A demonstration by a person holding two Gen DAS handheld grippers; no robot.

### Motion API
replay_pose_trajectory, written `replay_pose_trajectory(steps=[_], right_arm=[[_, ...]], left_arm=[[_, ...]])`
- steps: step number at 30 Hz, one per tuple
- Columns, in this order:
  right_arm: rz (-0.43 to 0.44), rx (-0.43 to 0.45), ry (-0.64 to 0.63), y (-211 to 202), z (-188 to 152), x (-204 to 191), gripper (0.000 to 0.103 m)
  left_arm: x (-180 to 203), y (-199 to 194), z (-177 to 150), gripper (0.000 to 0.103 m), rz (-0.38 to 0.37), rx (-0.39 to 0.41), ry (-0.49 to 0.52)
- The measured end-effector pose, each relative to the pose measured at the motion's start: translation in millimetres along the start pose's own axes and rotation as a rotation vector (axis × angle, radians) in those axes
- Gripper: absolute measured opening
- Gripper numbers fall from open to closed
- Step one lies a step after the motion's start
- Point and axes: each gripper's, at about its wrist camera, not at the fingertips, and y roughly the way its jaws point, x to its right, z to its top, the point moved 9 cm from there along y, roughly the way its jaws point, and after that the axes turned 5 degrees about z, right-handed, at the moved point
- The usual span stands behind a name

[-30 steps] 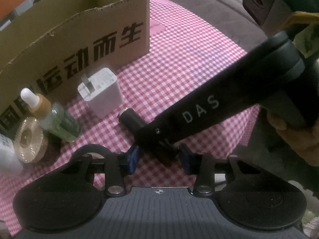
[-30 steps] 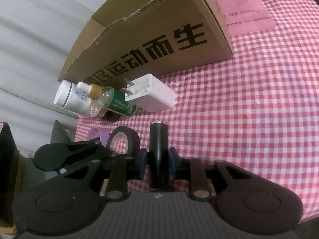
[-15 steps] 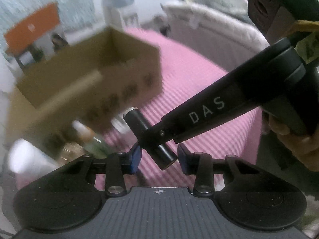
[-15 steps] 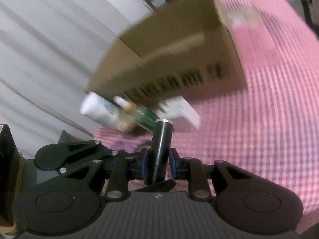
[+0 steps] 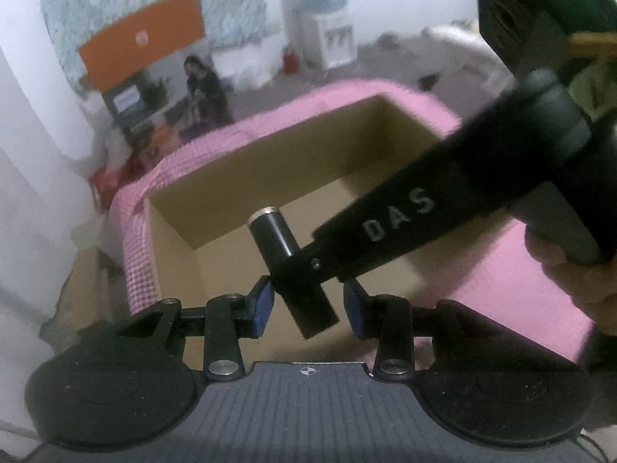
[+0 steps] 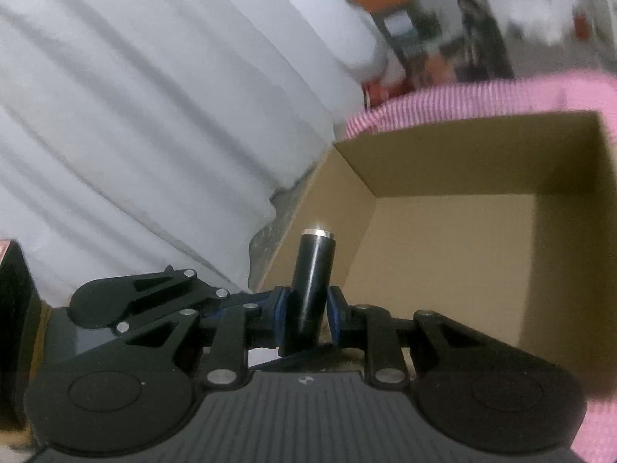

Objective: Organize rigid objects
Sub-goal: 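Carry the black cylinder into the cardboard box and open the right gripper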

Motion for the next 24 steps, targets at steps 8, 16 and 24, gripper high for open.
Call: replay_pose_trajectory(steps=[8,16,24], right_arm=[[-0.038,-0.155,0.162,92,38,64,0.024],[-0.042,-0.188,0.225,123,45,81,0.025],[-0.014,-0.104,0.200,73,42,61,0.026]], left_arm=[[-33,64,1,0.039,0.015,-0.191,-0.029],[-38,72,1,0.047,0.107,-0.202,-0.007],[-44,26,4,0.059,0.096,-0.102,-0.035]])
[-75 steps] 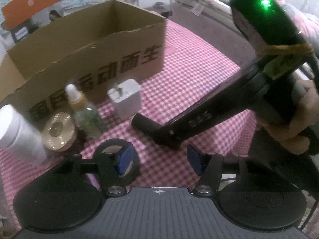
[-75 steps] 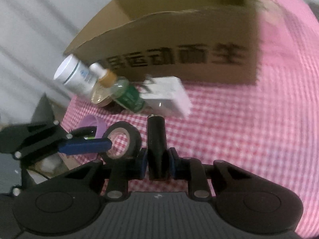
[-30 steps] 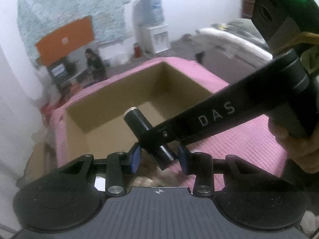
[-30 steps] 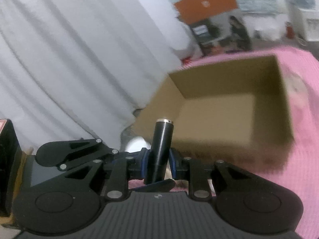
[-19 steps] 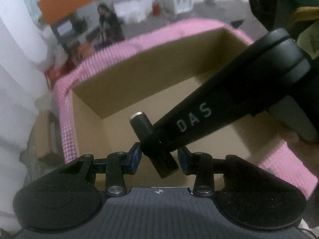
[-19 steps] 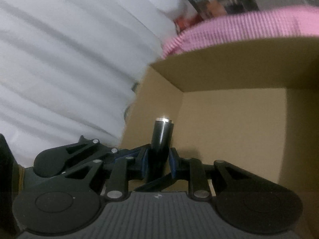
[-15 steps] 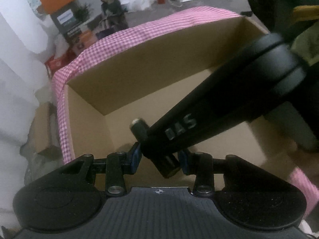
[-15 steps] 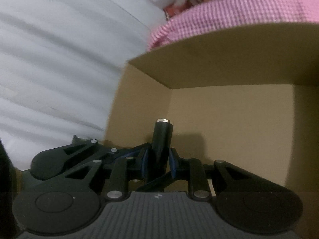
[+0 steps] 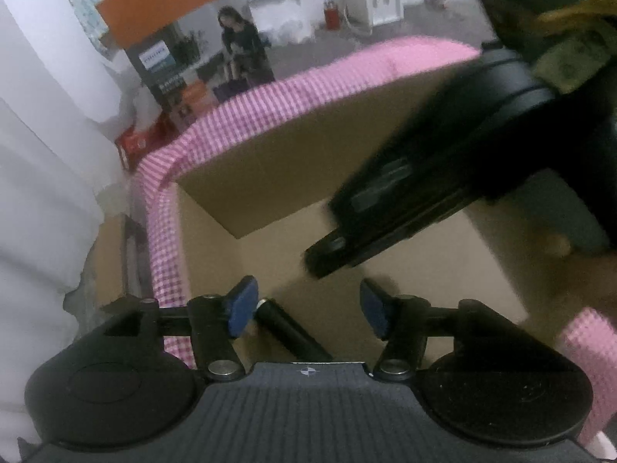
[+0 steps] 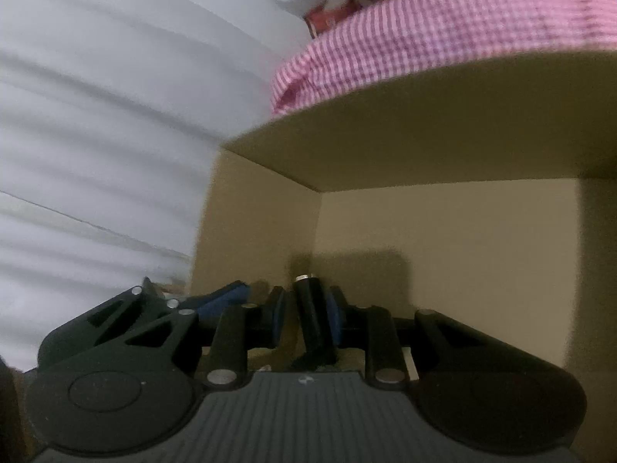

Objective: Organize rigid objects
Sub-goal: 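Carry the black cylinder into the cardboard box and open the right gripper, then move the right gripper into the purple bowl and grasp the green tube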

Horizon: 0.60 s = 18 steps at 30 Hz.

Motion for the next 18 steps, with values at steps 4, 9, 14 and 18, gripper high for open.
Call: replay_pose_trajectory(steps=[4,9,14,18], right_arm=[[0.032,0.085,-0.036,-53,-26,-14,0.026],[0.065,0.171,-0.084,-121,-88,-33,0.026],[0.095,0.161,-0.064,-143,-163,-37,0.027],[0.146,0.113,0.009,-120,-204,-32,0.027]], left_arm=[[-6,-45,-12,0.067,-0.019,0.078,-0.030],[-4,-96,-44,0.074,-0.059,0.157,-0.050],[17,-114,-91,0.074,-0.120,0.150,-0.061],[34,-108,-131,0.074,-0.143,0.124,-0.061]])
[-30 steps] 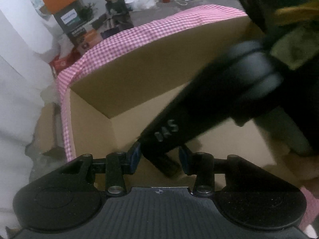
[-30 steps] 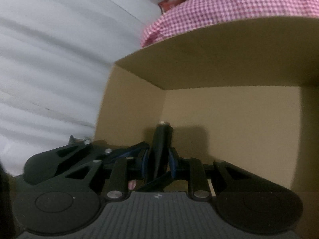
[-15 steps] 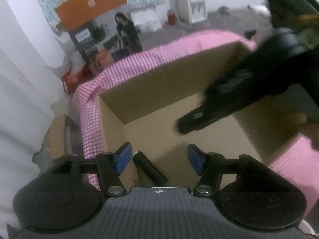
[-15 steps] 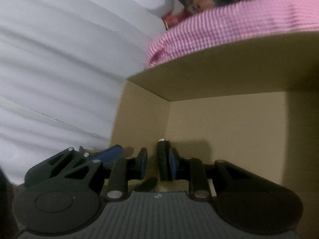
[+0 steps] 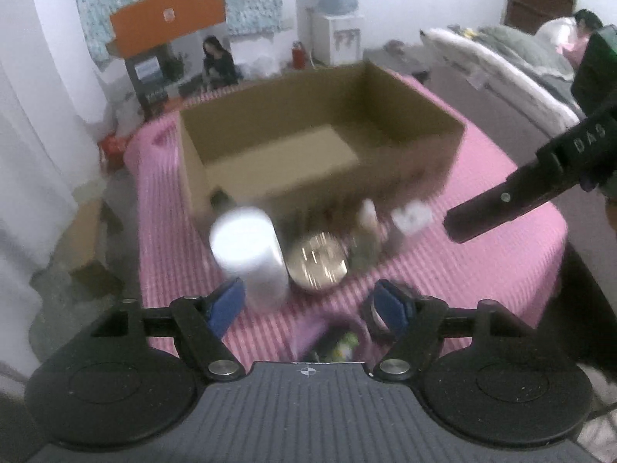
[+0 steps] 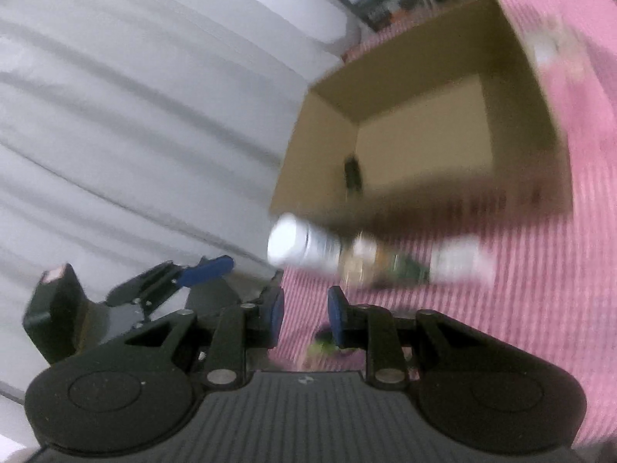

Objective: Organize rigid objects
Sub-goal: 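Move the right gripper into the purple bowl and grasp the green tube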

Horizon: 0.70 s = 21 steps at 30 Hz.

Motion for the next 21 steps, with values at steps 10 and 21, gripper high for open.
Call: replay_pose_trajectory(steps=[10,21], right_arm=[[-0.012,-0.087,0.174,80,-25,32,0.027],[-0.085,-0.177,0.259,124,-28,48,0.027]], left_arm=[[7,37,-56,0.044,0.074,-0.076,0.044],[10,51,-60,0.024,0.003,-0.083,0.056]])
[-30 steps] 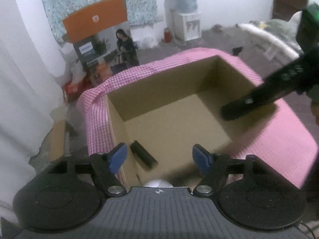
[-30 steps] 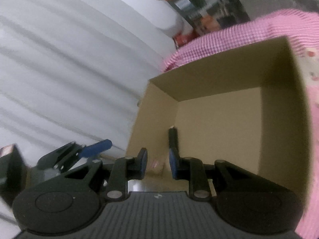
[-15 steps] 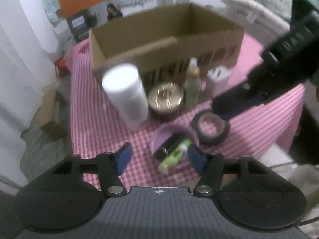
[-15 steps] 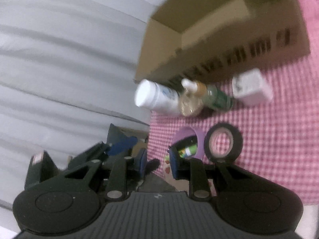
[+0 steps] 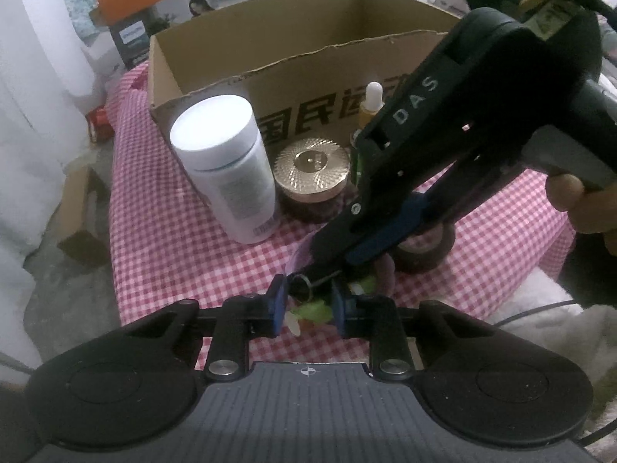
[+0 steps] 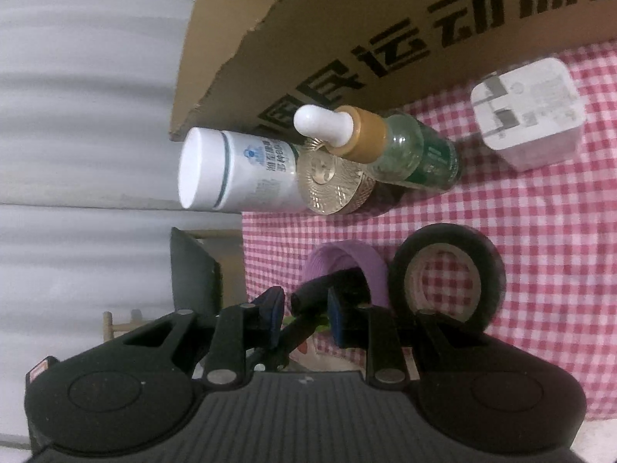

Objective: Organize rigid objects
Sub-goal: 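Move the right gripper into the purple bowl and grasp the green tube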

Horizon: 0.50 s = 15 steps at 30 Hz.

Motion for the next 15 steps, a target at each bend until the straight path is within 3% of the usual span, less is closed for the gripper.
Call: replay_pose_trajectory(steps=[7,15], right_arm=[[-0.029,-0.022,0.034,11,-4,-4,0.027],[-0.027,-0.006,0.050,-7,-7,-2,0.027]], left_arm=[[0,1,1,0.025,-0.021,-0.009,0.003],[-3,1,0,0.029,-0.033,-0.021,-0.019]])
